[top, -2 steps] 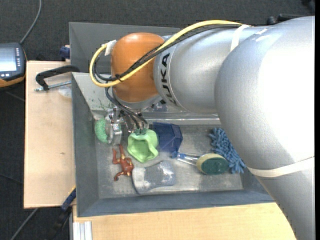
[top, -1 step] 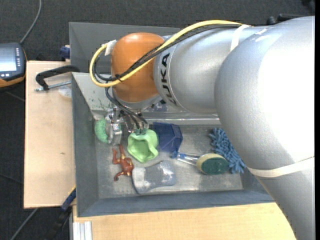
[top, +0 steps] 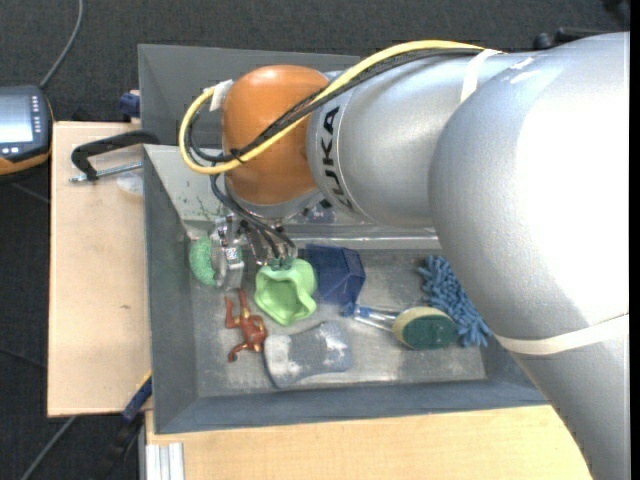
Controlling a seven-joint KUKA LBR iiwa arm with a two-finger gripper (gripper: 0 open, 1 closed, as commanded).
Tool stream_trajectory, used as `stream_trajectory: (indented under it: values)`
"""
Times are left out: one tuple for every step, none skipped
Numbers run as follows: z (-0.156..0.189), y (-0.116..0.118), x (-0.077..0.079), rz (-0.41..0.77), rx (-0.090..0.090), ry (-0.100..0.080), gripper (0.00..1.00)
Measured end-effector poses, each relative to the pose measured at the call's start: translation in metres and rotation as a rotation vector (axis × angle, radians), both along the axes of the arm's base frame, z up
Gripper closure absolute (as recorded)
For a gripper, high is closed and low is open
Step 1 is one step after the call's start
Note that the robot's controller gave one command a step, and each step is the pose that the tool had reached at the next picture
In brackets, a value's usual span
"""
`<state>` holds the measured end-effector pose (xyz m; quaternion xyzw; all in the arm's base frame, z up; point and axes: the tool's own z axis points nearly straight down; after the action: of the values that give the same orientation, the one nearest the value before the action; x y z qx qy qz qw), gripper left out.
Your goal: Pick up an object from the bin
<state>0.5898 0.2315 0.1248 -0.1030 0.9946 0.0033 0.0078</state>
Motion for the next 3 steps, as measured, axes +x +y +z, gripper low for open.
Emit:
stream_trajectory:
  values:
    - [0.0, 0.0, 0.0, 0.0, 0.0, 0.0, 1.0]
    - [0.0, 0.0, 0.0, 0.0, 0.0, 0.0, 1.0]
    - [-0.011, 0.003, 0.013, -0.106, 0.006, -0.005, 1.0]
